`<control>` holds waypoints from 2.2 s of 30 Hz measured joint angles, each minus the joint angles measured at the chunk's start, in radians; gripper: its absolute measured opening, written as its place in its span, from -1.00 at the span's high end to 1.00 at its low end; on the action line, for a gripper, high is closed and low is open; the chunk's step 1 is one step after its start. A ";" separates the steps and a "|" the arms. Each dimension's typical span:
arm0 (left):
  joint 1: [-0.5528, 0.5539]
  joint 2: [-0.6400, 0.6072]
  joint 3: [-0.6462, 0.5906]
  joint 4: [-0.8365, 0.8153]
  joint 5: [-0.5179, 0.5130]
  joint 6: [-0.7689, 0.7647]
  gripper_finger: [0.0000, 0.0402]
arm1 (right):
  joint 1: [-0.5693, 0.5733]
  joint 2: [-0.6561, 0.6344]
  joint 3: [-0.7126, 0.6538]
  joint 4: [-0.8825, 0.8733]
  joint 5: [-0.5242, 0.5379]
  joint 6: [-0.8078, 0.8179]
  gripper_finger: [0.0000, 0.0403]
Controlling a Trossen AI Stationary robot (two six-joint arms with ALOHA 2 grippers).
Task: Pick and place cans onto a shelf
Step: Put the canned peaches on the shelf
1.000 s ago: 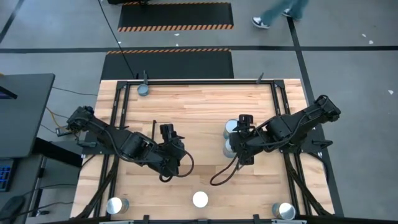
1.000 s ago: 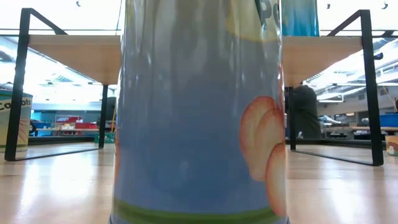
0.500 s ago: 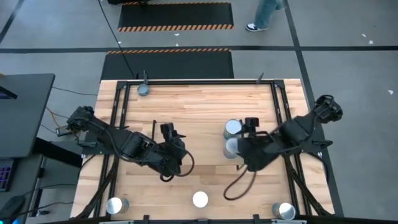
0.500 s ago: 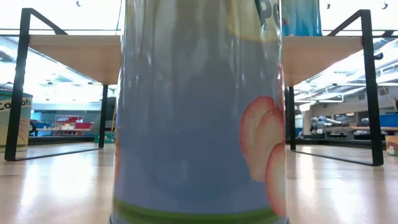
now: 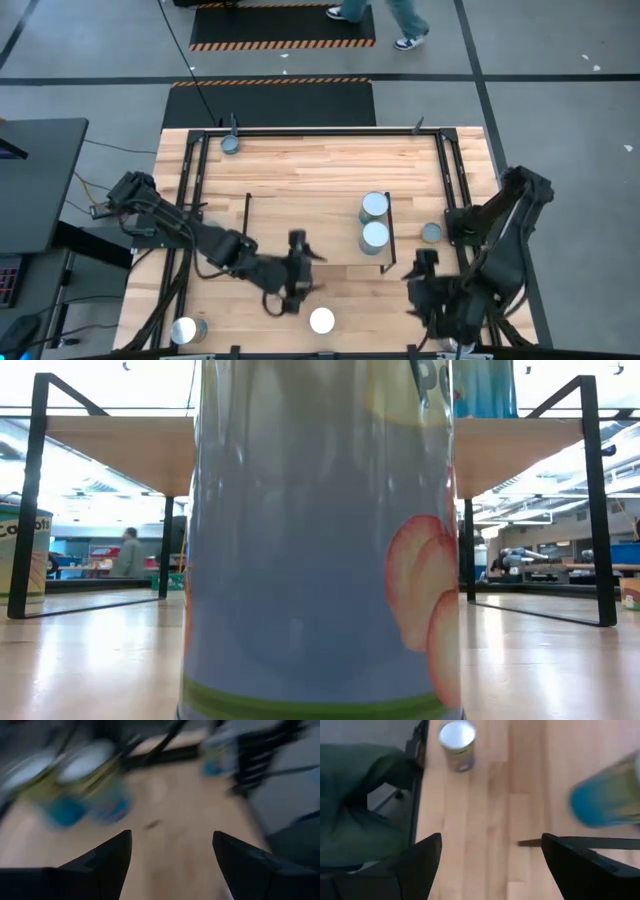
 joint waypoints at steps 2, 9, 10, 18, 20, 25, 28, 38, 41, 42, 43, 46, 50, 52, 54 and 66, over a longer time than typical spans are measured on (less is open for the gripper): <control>-0.034 0.026 0.014 0.046 0.030 0.005 -0.41 | 0.008 0.036 -0.016 0.042 -0.013 0.001 -0.74; -0.155 0.175 0.138 0.055 -0.027 -0.032 -0.41 | -0.003 0.154 -0.019 0.127 0.071 -0.014 -0.74; -0.169 0.195 0.148 0.049 -0.029 -0.052 -0.41 | -0.007 0.171 -0.019 0.138 0.078 -0.025 -0.74; -0.236 0.320 0.197 0.047 -0.030 -0.242 -0.57 | -0.015 0.262 -0.019 0.254 0.075 -0.028 -0.74; -0.235 0.340 0.197 0.031 -0.028 -0.273 -0.63 | -0.015 0.273 -0.019 0.282 0.074 -0.026 -0.74; -0.207 0.374 0.195 -0.018 -0.104 -0.294 -0.76 | -0.015 0.272 -0.019 0.332 0.089 -0.010 -0.74; -0.181 0.383 0.196 -0.028 -0.098 -0.303 -0.76 | -0.015 0.272 -0.019 0.338 0.094 -0.009 -0.74; -0.132 0.427 0.196 -0.101 -0.033 -0.352 -0.77 | -0.024 0.272 -0.064 0.385 0.100 -0.007 -0.74; -0.126 0.437 0.196 -0.112 -0.022 -0.352 -0.77 | -0.031 0.272 -0.069 0.391 0.099 -0.007 -0.74; -0.125 0.442 0.196 -0.109 -0.011 -0.353 -0.77 | -0.032 0.272 -0.070 0.390 0.099 -0.007 -0.74; -0.124 0.446 0.196 -0.103 -0.001 -0.354 -0.77 | -0.033 0.272 -0.071 0.388 0.099 -0.007 -0.74; -0.124 0.447 0.196 -0.109 0.004 -0.353 -0.77 | -0.035 0.272 -0.071 0.388 0.099 -0.009 -0.74; -0.124 0.447 0.196 -0.113 0.000 -0.346 -0.77 | -0.041 0.272 -0.071 0.387 0.098 -0.013 -0.74; -0.123 0.447 0.196 -0.140 0.002 -0.347 -0.77 | -0.045 0.272 -0.071 0.386 0.098 -0.019 -0.74; -0.122 0.450 0.196 -0.172 0.018 -0.351 -0.76 | -0.046 0.272 -0.071 0.387 0.098 -0.023 -0.74; -0.123 0.407 0.194 -0.212 0.052 -0.299 -0.59 | -0.043 0.267 -0.071 0.385 0.098 -0.063 -0.74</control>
